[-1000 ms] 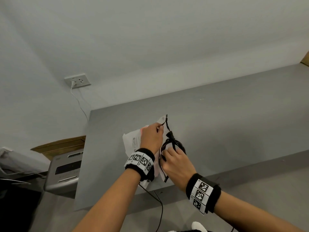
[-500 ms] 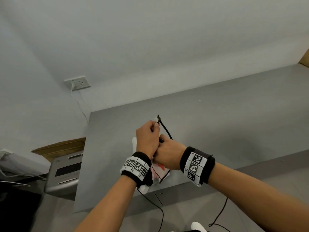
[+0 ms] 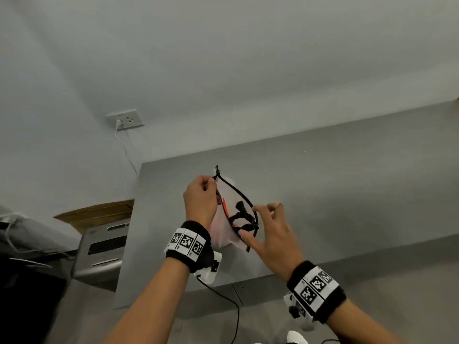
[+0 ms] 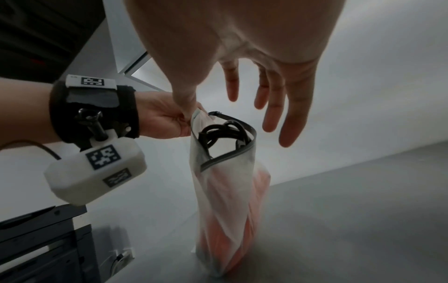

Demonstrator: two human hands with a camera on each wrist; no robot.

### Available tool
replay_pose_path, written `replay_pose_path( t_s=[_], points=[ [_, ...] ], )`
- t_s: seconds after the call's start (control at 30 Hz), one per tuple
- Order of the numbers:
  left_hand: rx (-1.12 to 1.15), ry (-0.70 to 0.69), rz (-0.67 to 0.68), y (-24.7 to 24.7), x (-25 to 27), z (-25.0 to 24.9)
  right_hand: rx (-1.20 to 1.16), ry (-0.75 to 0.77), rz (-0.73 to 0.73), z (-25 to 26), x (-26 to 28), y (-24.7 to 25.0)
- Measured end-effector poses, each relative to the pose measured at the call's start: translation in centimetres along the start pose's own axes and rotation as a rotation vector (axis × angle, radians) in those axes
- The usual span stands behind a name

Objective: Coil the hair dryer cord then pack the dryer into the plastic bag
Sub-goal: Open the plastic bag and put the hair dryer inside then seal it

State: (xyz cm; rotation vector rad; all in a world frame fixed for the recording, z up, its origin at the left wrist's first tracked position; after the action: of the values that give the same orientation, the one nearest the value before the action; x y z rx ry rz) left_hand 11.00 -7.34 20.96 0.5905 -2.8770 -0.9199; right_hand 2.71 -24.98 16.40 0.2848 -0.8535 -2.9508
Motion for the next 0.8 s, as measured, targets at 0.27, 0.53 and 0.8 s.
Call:
replay_pose_path(
  t_s=[0.27,0.53,0.8],
  points=[
    [0.177,-0.021,0.086,-0.4,-0.2,-0.4,0.016,-0.191,0.175,-1.7,1.3,-1.7],
    [0.16,-0.037,0.155,1.8,-0.1,-1.0,-0.064,-0.126,-0.059,-2.3,-2.4,1.6],
    [0.18,-0.024,0.179,3.2,1.2,-1.2,-0.066,-0.041,0.092,-2.3,-5.9,2.3]
  ],
)
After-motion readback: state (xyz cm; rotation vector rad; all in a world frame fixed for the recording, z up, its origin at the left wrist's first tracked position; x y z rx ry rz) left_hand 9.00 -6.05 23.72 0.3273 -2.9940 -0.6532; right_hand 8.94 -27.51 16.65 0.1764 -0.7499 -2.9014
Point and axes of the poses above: each hand's wrist, its own x-axis away from the middle knuckle, its own y-axis out of the back of the hand, z = x × y, the point moved 2 cm from there along -x, towards the middle knuckle, and after that the axes turned 15 degrees about -x, right-handed, at the moved point
